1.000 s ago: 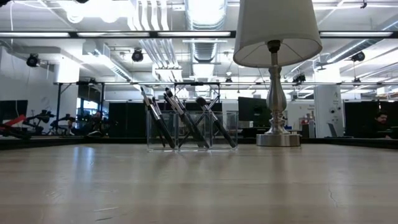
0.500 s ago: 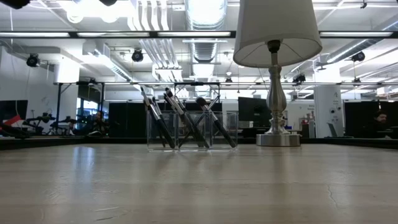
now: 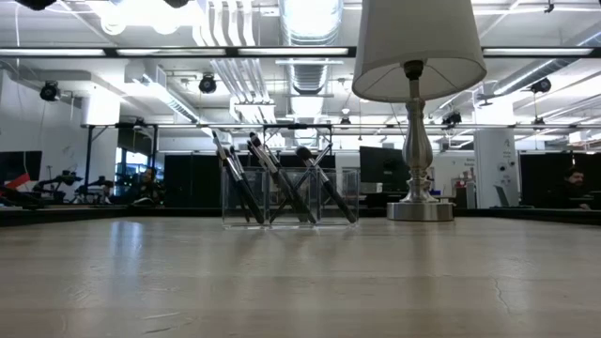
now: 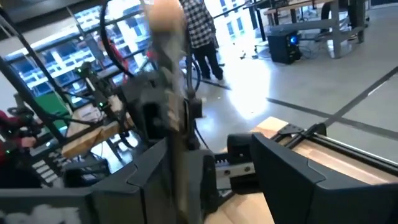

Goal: Put items in baskets/containers
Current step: Put the eyeshadow brush into the transparent organizer

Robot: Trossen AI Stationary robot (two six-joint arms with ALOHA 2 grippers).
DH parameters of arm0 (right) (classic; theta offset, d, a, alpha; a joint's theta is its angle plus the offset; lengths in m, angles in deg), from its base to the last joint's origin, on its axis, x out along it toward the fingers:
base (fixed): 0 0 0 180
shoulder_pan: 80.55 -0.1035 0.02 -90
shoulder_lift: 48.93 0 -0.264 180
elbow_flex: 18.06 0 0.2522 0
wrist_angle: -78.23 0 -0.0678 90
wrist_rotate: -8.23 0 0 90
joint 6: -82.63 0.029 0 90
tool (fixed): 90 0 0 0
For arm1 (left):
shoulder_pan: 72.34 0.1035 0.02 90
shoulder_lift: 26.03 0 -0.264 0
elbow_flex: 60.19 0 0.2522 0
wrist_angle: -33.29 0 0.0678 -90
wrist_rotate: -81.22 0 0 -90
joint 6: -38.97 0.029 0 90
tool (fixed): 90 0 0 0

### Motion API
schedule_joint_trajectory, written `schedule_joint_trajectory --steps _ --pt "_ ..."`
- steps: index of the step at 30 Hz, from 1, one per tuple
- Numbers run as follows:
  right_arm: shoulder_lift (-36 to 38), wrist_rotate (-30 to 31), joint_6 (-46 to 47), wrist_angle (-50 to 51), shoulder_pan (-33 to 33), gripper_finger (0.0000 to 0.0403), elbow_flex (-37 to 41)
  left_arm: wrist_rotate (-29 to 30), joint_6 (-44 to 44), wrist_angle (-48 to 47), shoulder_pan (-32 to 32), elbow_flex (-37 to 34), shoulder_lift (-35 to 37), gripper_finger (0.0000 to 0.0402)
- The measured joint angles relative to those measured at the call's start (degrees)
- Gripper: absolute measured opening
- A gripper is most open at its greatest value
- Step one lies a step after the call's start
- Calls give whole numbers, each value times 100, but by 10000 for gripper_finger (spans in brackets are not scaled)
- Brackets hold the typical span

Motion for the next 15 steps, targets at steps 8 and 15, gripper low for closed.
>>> schedule_joint_trajectory --steps 8,15 --pt "84 40 202 5 -8 159 0 83 -39 -6 157 -76 76 7" --pt "82 176 271 119 -4 44 0 114 15 -52 295 -82 59 7"
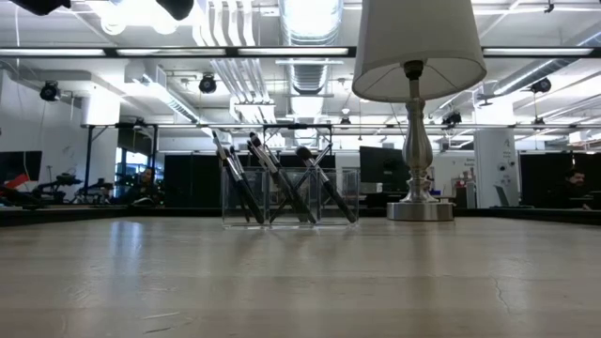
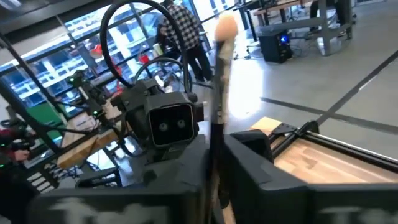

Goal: Put items in baskets/containers
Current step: Put the eyeshadow brush into the transparent organizer

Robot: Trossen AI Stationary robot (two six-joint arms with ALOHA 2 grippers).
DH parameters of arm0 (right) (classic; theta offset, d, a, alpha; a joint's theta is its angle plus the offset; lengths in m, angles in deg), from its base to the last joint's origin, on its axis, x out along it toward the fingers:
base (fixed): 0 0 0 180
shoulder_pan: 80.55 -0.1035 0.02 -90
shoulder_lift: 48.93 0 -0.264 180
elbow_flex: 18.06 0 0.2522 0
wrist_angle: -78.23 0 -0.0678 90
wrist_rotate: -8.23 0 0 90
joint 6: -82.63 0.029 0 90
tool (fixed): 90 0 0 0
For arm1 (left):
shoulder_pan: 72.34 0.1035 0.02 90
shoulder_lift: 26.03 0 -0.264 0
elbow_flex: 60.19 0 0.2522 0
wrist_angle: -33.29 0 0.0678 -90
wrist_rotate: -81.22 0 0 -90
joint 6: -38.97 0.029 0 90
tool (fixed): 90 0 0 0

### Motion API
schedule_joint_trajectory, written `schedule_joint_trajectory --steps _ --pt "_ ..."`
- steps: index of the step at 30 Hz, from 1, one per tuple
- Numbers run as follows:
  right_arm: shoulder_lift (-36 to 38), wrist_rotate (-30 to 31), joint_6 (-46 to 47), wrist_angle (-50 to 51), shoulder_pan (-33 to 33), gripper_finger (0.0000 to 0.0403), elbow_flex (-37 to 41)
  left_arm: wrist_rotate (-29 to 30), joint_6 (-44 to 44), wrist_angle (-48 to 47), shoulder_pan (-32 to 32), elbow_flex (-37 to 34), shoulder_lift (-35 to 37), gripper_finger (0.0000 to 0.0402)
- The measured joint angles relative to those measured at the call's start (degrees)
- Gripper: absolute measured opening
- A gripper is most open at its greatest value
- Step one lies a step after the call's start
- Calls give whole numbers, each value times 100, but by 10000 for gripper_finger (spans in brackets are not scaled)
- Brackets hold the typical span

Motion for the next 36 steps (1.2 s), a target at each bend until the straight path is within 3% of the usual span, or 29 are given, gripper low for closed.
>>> schedule_joint_trajectory --steps 2,5,9,14,18,21,23,27,33,36 --pt "0 67 -41 17 0 20 0 1 45 -38 22 0 -23 7" --pt "0 90 -57 164 26 18 0 159 53 -41 37 -7 -78 23" --pt "0 475 -116 628 44 16 0 812 82 -397 43 -26 -150 78" --pt "21 1313 60 1387 37 15 0 1469 -139 -1729 43 -31 -138 159" --pt "108 1631 1245 2901 156 15 7 1493 -445 -2684 35 -49 -11 205" --pt "118 1692 2372 4230 245 14 112 1482 -460 -3112 30 -121 126 220" --pt "105 1719 2753 4564 281 14 358 1479 -498 -3185 30 -252 238 223" --pt "107 1610 2775 3903 364 14 1101 1475 -798 -3145 30 -610 548 224" --pt "107 1169 2270 1819 525 14 2362 1363 -1049 -3142 30 -1141 1216 224" --pt "107 1147 2264 1469 576 14 2762 1309 -999 -3191 30 -1332 1547 225"
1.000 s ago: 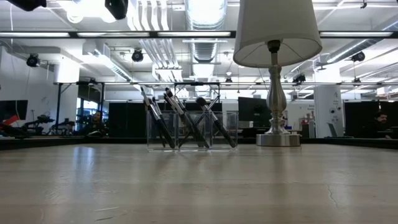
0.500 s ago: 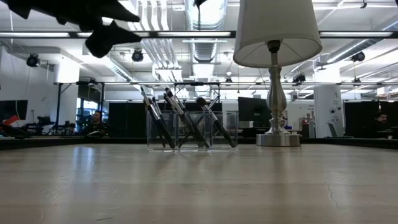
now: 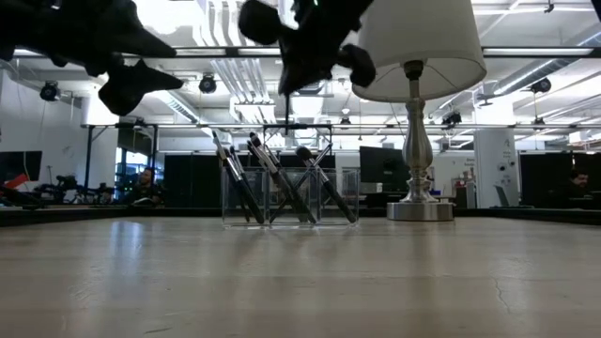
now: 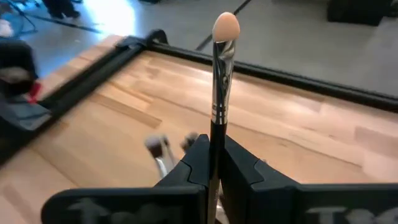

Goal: Put items in baskets/containers
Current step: Put the eyeshadow brush into the transparent organizer

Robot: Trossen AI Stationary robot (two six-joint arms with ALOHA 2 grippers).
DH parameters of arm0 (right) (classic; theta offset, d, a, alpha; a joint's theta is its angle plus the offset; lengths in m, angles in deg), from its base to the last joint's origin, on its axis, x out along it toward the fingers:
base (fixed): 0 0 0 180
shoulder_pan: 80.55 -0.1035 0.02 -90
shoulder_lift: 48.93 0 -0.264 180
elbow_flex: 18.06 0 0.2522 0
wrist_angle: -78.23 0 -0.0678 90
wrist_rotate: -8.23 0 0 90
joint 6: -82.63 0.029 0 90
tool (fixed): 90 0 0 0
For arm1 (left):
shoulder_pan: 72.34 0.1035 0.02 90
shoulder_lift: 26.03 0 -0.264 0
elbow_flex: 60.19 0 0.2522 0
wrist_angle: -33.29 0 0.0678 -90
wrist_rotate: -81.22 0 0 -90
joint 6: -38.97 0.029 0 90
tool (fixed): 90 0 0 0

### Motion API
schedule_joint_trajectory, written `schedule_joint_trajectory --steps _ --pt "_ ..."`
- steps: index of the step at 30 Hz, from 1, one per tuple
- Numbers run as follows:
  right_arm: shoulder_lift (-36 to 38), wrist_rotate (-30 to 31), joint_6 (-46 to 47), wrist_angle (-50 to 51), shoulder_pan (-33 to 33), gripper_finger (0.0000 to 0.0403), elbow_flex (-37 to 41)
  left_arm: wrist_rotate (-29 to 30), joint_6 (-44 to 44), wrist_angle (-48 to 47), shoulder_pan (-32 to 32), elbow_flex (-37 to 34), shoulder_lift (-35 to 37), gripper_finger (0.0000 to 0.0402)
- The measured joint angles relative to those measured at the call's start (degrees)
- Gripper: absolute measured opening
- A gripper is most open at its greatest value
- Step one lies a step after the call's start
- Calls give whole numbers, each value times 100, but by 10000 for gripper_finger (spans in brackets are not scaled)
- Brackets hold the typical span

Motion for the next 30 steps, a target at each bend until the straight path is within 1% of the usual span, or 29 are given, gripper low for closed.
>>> schedule_joint_trajectory --steps 4,9,11,15,20,23,26,30 --pt "7 -40 185 -99 41 14 458 -13 19 -120 0 -119 356 225" --pt "7 -237 167 -1110 60 13 1215 -12 17 -206 0 -245 668 225" --pt "7 -213 149 -1533 68 13 1540 -13 -4 -215 0 -278 755 225" --pt "7 -213 68 -1820 125 16 2009 -12 -5 -236 0 -318 892 225" --pt "7 -384 137 -1950 176 29 2201 -13 -158 -411 0 -317 1092 225" --pt "7 -440 86 -2197 174 27 2201 -13 -350 -424 0 -318 1220 225" --pt "7 -663 -203 -2432 175 20 2201 -13 -346 -435 0 -318 1330 225" --pt "7 -711 -286 -2370 185 24 2241 -13 -347 -447 0 -318 1407 225"
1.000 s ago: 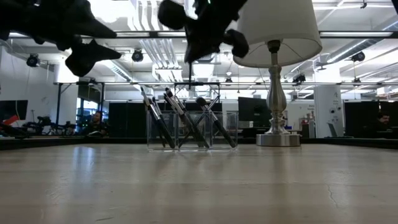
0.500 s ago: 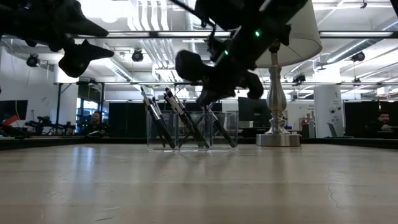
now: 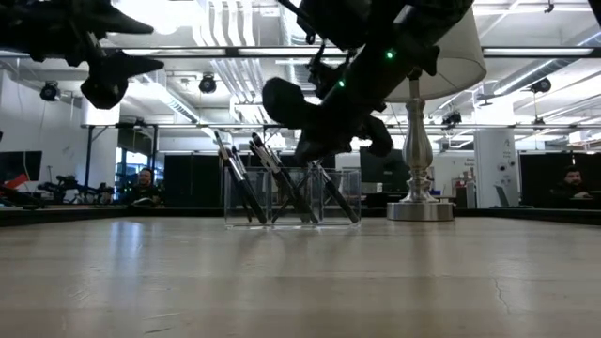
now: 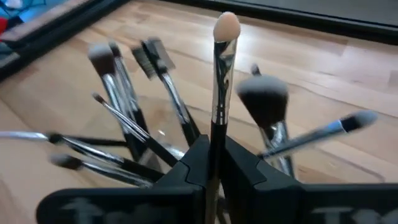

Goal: Put items in baskets/containers
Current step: Put the eyeshadow brush into the transparent organizer, then return to Home Position

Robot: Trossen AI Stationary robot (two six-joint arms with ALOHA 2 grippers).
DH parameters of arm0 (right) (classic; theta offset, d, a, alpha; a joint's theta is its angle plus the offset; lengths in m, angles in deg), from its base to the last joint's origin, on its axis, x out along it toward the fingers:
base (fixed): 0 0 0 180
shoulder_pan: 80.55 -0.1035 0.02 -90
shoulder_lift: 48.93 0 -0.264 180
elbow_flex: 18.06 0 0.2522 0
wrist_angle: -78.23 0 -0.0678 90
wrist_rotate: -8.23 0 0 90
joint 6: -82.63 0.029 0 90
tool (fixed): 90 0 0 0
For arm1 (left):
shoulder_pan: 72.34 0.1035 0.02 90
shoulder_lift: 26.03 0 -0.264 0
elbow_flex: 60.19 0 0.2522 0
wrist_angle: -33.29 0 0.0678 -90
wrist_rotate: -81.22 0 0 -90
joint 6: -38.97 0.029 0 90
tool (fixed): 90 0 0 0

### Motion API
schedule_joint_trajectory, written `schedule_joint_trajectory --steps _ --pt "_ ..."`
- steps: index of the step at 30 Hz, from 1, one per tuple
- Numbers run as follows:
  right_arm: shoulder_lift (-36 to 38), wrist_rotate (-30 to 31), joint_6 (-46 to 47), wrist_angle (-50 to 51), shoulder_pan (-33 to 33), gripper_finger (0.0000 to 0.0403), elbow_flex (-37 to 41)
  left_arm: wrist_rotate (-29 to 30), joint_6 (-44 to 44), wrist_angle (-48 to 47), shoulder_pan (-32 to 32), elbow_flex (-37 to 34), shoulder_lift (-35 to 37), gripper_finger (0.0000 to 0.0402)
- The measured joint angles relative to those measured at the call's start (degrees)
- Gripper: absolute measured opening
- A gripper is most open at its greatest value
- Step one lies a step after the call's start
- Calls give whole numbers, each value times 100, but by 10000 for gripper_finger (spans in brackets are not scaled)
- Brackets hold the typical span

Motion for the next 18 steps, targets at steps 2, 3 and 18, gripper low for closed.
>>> schedule_joint_trajectory --steps 2,3,18 --pt "-1 -19 0 20 10 33 67 0 1 4 0 0 32 225" --pt "-2 -97 0 20 19 39 90 0 1 6 0 0 50 225" --pt "423 -583 -744 360 -1 128 -376 -12 -141 56 -2 2 304 225"
